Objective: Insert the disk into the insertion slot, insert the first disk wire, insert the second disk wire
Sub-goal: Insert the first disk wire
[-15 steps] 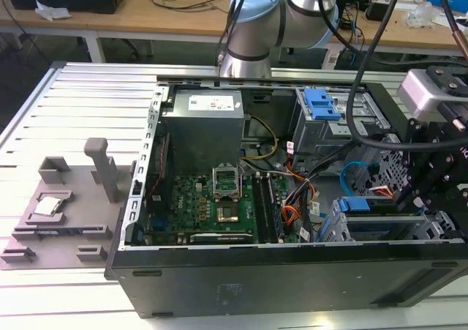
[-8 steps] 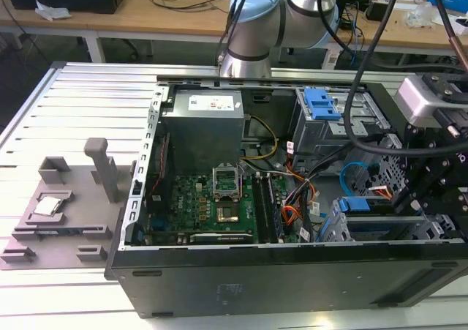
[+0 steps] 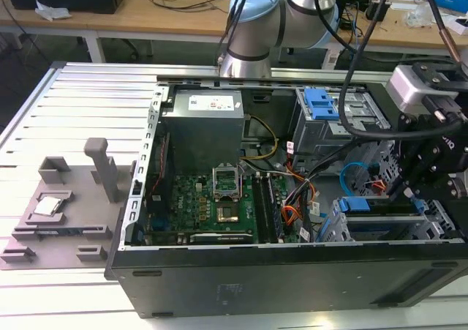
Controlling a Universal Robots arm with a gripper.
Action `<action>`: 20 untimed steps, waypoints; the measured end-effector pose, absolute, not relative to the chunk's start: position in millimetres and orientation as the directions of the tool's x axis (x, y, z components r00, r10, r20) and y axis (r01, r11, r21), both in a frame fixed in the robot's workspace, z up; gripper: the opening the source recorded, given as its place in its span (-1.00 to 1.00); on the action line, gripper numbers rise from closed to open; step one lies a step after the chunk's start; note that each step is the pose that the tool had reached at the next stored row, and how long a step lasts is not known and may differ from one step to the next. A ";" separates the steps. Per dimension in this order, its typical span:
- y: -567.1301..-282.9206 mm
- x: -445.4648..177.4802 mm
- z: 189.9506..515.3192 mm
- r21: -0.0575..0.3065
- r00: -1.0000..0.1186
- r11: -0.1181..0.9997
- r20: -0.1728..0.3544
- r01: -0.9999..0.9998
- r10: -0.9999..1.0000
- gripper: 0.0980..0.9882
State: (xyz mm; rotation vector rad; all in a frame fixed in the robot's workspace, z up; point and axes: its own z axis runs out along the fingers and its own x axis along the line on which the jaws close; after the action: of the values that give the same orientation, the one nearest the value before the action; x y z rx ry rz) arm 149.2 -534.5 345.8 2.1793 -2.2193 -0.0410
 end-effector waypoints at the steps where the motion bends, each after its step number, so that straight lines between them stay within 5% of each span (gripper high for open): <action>1: -534.3 149.9 345.7 0.040 -0.018 0.018 0.004 -0.999 -1.000 -0.85; 20: -534.8 154.0 335.1 0.041 -0.018 0.018 0.001 -0.999 -1.000 -0.85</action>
State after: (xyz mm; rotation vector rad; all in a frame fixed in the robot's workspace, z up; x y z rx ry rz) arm 154.0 -534.8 335.1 2.1803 -2.2200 -0.0447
